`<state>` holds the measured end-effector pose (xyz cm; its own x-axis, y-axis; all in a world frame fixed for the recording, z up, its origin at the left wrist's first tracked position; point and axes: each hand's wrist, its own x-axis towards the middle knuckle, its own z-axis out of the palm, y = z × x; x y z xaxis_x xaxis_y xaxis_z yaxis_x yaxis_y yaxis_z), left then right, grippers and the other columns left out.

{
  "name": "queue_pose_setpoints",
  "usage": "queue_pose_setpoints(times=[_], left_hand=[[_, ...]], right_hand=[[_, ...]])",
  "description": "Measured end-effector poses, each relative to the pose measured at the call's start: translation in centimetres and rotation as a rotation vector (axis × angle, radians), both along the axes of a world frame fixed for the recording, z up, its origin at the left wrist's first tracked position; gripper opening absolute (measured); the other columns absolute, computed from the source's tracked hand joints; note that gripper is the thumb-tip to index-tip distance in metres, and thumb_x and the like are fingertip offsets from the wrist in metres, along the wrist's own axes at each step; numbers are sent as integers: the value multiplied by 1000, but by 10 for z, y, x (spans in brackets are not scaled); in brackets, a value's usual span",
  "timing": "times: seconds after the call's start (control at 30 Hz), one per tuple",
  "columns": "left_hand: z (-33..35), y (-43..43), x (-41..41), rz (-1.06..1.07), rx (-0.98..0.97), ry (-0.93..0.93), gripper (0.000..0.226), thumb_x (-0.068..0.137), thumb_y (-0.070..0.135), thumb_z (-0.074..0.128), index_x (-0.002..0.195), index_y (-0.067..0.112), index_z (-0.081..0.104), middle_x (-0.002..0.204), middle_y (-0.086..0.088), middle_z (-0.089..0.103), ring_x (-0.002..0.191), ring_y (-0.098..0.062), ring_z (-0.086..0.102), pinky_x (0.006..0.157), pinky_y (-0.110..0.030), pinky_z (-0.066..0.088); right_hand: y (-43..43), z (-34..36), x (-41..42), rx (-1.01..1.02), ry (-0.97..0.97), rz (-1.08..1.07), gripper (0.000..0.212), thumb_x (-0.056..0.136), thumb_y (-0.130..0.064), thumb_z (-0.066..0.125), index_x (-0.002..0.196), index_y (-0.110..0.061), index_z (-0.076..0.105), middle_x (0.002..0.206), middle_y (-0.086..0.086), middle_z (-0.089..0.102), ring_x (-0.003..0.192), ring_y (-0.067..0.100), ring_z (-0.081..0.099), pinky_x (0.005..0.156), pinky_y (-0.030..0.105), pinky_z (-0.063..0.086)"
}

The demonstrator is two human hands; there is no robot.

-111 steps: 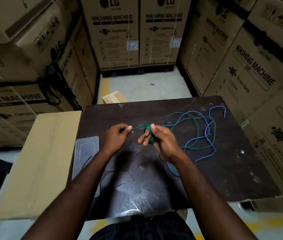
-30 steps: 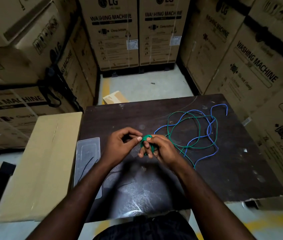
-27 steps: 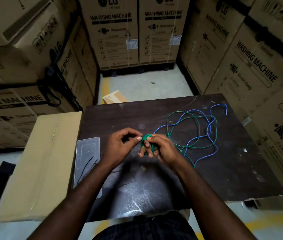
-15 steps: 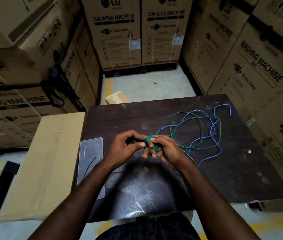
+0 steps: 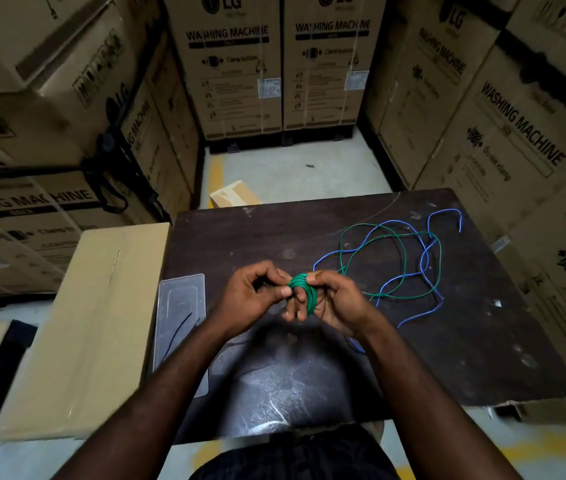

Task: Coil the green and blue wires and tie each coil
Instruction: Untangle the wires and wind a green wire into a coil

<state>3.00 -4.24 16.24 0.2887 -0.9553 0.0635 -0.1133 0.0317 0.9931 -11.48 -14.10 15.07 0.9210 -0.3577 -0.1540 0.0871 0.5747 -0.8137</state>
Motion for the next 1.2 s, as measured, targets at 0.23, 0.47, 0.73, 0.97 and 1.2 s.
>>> queue_pose_setpoints(times=[0.23,0.47,0.73,0.97,1.2], left_hand=[[-5,-4,-7,21,-34,50,21,75,-10,66,74,6,51,79,3,69,73,-7,61,70,-19,51],[-3,-13,-8,-20,-26,68,27,78,-25,57,80,2,52,75,3,69,65,-3,61,63,-16,51],[2,-28,-16,-70,15,98,32,81,-24,54,75,7,49,69,2,68,57,-6,58,56,-20,48],[1,-37,-34,-123,65,-32,21,72,3,67,67,21,56,77,-8,62,72,-18,53,68,-34,44],[-6,-40,-22,61,63,-52,21,71,9,68,66,25,55,78,-19,62,70,-21,50,66,-36,42]], right_hand=[[1,-2,-2,53,19,-90,28,72,-24,51,66,-1,66,61,24,63,60,34,64,70,37,53],[11,-7,0,48,-4,-341,26,79,-13,47,64,-1,64,53,19,59,52,31,62,63,39,56],[18,-12,7,24,4,-609,28,81,-13,50,57,-4,59,47,15,52,42,25,53,53,34,53],[-7,-27,-7,-62,269,-892,37,90,-18,53,54,-23,46,53,-2,35,45,13,36,45,28,33],[-2,-23,-19,6,117,-766,16,89,-14,58,74,-19,62,72,0,60,70,12,57,68,31,46]])
